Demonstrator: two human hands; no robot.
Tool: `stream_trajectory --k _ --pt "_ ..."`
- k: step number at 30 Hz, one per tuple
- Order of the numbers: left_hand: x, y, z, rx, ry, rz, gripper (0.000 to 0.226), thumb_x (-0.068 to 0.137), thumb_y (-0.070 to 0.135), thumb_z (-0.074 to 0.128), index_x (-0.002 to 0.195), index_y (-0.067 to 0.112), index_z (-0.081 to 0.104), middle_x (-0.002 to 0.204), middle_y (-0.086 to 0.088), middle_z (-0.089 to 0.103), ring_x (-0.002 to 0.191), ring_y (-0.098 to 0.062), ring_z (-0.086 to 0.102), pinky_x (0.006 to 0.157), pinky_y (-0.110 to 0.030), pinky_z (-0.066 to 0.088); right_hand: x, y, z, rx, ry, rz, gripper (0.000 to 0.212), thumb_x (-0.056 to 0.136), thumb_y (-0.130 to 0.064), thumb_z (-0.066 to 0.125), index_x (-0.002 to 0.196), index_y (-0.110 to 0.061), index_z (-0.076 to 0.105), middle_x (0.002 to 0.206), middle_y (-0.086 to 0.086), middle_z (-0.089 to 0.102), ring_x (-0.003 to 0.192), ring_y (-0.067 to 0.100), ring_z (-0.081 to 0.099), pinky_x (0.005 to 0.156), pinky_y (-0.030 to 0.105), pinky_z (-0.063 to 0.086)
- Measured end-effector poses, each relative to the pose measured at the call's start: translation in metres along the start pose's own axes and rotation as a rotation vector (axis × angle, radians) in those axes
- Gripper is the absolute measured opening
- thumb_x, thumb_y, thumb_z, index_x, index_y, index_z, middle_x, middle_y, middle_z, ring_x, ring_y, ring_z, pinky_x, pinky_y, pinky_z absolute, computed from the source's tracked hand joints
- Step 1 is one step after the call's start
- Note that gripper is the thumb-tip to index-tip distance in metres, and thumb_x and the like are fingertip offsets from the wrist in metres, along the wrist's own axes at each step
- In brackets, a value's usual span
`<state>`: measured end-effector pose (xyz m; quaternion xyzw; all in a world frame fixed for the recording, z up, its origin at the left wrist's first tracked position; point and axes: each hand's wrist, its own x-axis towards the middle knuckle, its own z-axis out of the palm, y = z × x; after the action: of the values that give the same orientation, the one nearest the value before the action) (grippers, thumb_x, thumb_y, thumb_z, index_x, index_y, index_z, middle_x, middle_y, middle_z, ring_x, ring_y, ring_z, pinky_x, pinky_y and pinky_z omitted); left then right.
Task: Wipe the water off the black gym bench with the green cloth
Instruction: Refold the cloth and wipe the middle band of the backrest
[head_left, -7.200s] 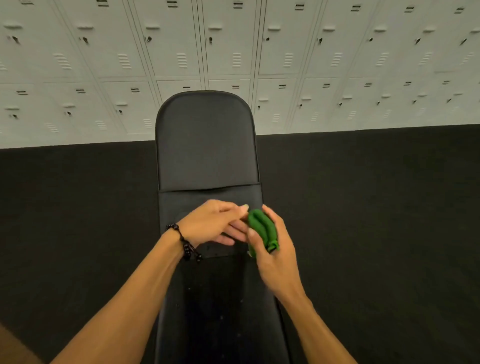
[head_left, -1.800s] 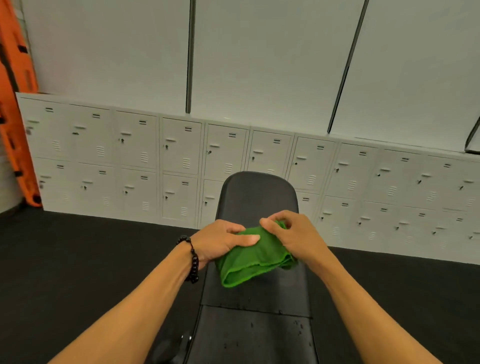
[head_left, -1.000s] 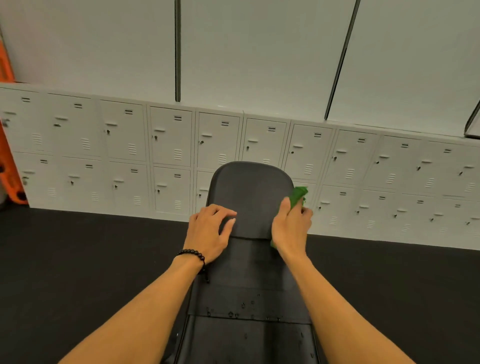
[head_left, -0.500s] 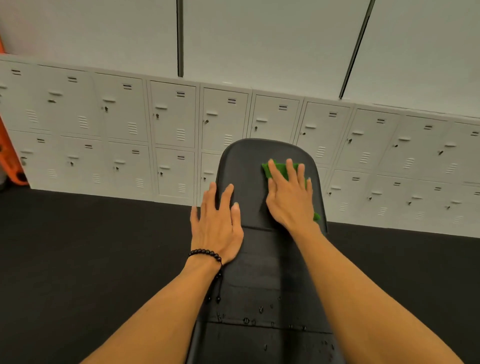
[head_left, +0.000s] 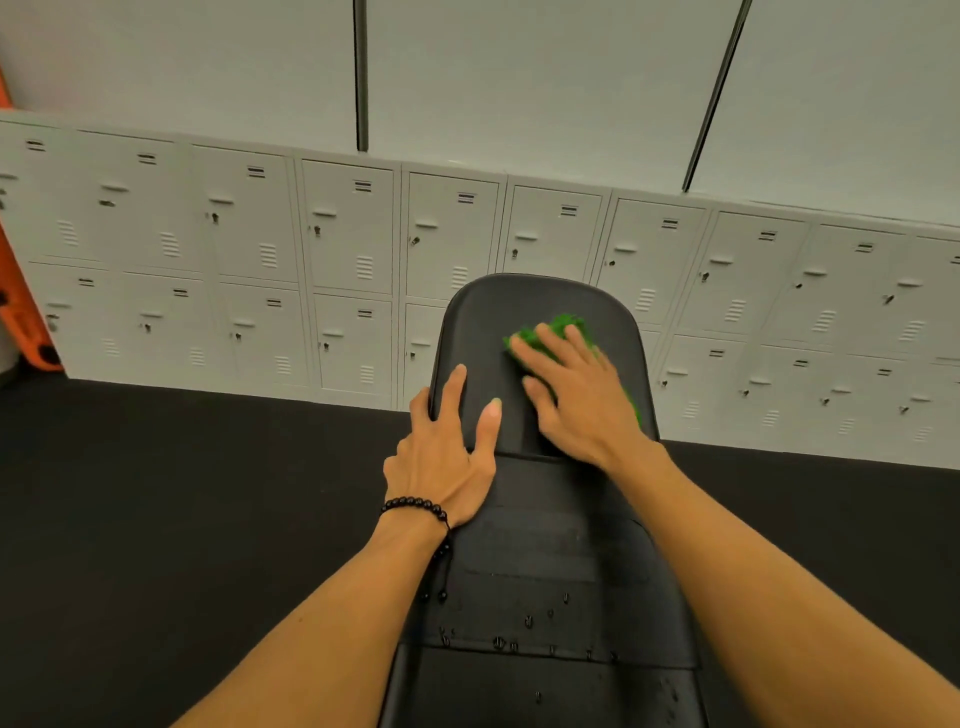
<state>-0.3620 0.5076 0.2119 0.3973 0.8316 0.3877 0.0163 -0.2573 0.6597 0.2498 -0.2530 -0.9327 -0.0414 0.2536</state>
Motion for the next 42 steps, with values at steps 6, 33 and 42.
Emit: stream_trajectory --k 6,33,42 --pt "0.0 0.0 -0.001 0.008 0.003 0.008 0.06 0.093 0.071 0.017 0.149 0.052 0.005 0.157 -0.004 0.021 0.114 -0.04 0.055 0.091 -0.051 0.042 -0.022 0.051 -0.014 0.002 -0.012 -0.144 0.049 0.102 -0.032 0.036 0.15 -0.037 0.039 0.161 -0.003 0.032 0.151 0.022 0.023 0.12 0.051 0.026" --pt "0.011 -0.032 -0.015 -0.787 0.48 -0.283 0.038 0.093 0.043 0.026 0.125 0.034 0.046 0.11 0.007 0.06 0.099 -0.014 0.061 0.085 -0.045 0.051 0.113 -0.059 0.01 0.137 -0.059 -0.204 0.029 0.101 -0.022 0.048 0.117 -0.015 0.071 0.134 0.005 0.059 0.133 0.027 0.043 0.114 0.045 0.032" --pt "0.025 -0.033 -0.037 -0.752 0.417 -0.278 0.033 0.091 0.041 0.026 0.104 0.031 0.055 0.096 0.007 0.066 0.094 -0.02 0.064 0.082 -0.044 0.05 0.022 -0.051 0.004 0.136 -0.084 -0.586 0.024 0.096 -0.021 0.05 0.109 -0.025 0.071 0.117 -0.005 0.06 0.106 0.023 0.046 0.078 0.051 0.049"
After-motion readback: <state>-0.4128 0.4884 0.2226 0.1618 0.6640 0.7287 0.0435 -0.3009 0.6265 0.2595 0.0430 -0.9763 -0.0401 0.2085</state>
